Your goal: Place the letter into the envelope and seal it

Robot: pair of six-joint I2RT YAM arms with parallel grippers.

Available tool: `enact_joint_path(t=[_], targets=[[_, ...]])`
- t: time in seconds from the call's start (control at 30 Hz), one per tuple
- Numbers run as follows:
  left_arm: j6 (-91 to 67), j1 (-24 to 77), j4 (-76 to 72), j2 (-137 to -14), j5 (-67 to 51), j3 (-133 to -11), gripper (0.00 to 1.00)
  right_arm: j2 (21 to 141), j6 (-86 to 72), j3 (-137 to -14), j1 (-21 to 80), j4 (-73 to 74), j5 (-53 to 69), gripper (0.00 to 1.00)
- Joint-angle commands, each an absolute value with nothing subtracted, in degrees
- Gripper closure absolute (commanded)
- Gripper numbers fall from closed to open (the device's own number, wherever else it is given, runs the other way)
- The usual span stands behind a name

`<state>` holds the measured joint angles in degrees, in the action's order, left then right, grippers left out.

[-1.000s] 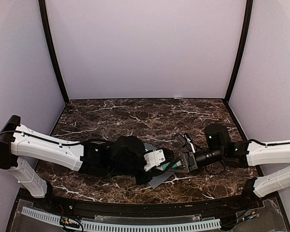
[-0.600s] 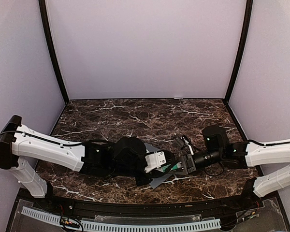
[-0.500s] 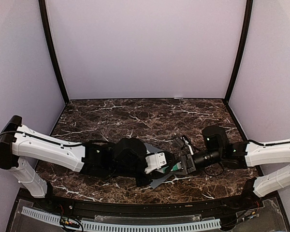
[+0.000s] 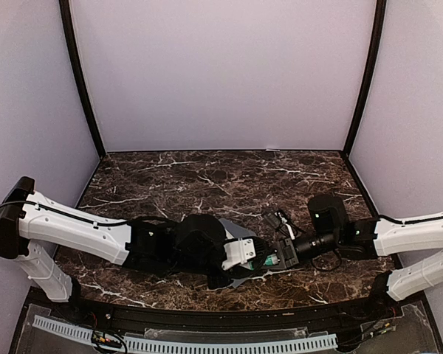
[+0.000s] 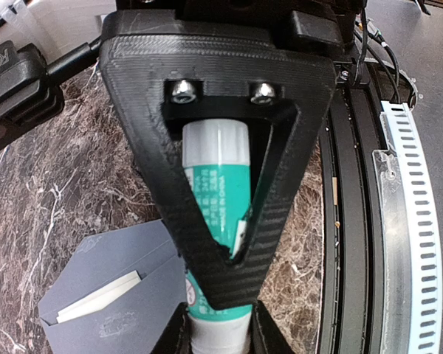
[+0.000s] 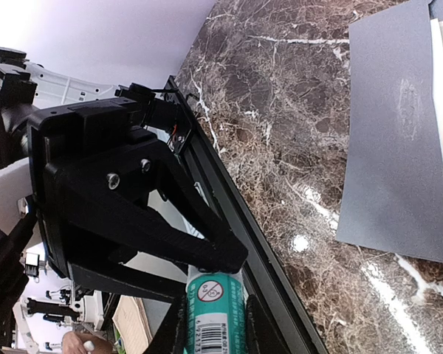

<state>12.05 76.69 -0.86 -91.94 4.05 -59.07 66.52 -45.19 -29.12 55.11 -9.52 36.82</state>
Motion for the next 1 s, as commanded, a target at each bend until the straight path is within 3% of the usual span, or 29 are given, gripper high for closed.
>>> enact_joint_path(t=[0.0, 0.97], targets=[[12.6, 76.9, -0.8, -91.9, 4.7, -60.4, 1.00, 65.1, -45.2, -28.3, 56.5, -12.1, 37.4, 1.00], [7.9, 77.4, -0.8, -89.9, 6.5, -52.7, 1.00, 52.6, -41.5, -27.9, 56.5, -0.5, 31.5, 1.00]])
